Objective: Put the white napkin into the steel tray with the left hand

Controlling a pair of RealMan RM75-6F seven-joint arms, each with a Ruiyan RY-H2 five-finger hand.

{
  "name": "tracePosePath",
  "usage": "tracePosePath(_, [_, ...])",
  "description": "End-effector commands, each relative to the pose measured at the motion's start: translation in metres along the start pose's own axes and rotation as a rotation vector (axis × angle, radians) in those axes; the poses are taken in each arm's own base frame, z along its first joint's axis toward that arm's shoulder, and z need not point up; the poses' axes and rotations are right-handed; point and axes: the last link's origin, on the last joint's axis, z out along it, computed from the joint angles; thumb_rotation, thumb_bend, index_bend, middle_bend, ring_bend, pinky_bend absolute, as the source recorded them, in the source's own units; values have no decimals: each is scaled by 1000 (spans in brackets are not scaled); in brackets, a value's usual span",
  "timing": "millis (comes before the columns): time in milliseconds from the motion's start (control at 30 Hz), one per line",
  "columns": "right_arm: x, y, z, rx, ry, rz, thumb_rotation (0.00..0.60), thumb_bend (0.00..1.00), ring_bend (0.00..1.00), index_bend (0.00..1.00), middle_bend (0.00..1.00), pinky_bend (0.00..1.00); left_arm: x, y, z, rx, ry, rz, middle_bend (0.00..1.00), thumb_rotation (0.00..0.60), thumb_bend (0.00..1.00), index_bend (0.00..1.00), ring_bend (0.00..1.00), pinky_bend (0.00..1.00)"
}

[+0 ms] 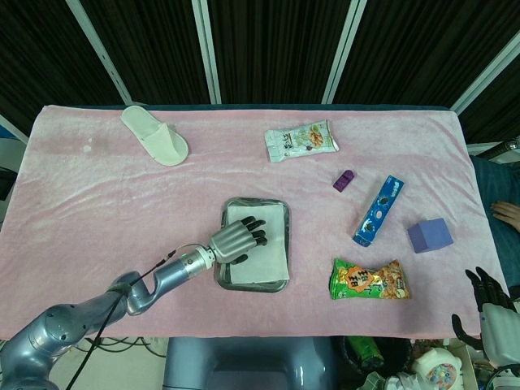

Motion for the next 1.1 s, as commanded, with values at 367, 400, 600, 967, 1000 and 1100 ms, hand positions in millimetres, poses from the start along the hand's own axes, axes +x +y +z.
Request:
tracePosePath(367, [0,0,0,-4,-7,2,600,357,58,0,0,164,-2,7,1,-72,31,45,288,600,211,295,93,184])
tracePosePath(400, [0,0,0,-4,-6,2,600,357,58,0,0,164,-1,7,0,-80,35,56,288,600,211,294,93,184])
tracePosePath(600, [0,0,0,-2,-7,0,600,356,58,0,0,164,-2,1,-5,-105,37,100,287,600,212,291,93,185])
tracePosePath(967, [-1,0,0,-3,-7,-1,600,356,58,0,0,164,-1,-6,-4,-78,45,88,283,600,211,291,93,185])
tracePosePath(1000, [-1,0,0,-4,-7,-1,600,357,58,0,0,164,-2,-6,-4,-78,42,87,283,600,212,291,93,185])
tracePosePath(1100, [0,0,0,-4,-7,1,600,357,58,0,0,164,-4,-5,-4,-84,34,94,282,600,212,291,93,185])
